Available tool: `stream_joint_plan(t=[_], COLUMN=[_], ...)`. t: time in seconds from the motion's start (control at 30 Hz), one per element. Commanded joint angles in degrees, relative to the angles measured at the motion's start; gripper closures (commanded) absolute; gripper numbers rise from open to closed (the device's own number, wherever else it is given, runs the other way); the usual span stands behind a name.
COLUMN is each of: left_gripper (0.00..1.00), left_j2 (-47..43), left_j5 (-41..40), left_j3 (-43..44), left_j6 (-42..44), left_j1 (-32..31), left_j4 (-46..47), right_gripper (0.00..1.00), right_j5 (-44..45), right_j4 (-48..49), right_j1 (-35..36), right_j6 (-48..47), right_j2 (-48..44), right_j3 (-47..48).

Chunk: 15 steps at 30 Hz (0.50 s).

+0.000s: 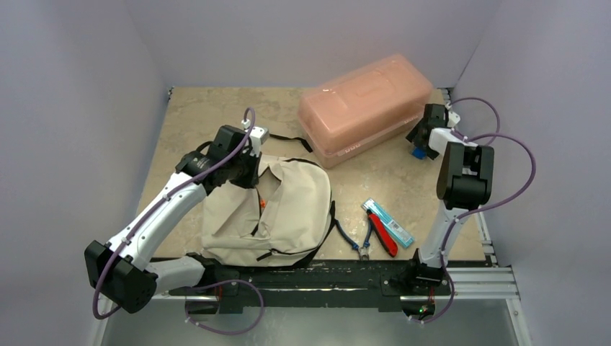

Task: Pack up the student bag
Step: Pick up the stationery from the center of the board.

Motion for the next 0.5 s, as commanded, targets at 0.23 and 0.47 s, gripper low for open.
stream_joint_plan(t=[0.23,0.47], left_gripper=[1.00,1.00], left_j2=[-1.93,-1.43], left_j5=[5.45,5.73], left_j3=[0.05,-0.06], left_j6=[-0.51,-0.61], left_j1=[1.50,2.03], left_j4=[4.06,4.16], right_gripper=[0.60,0.71], right_j5=[0.79,-3.28], right_j4=[-0.30,1.34], right_j1=[-0.27,0.64], right_j6=[-0.69,-0.02], right_j2=[-4.85,-17.42], right_j3=[-5.94,-15.39])
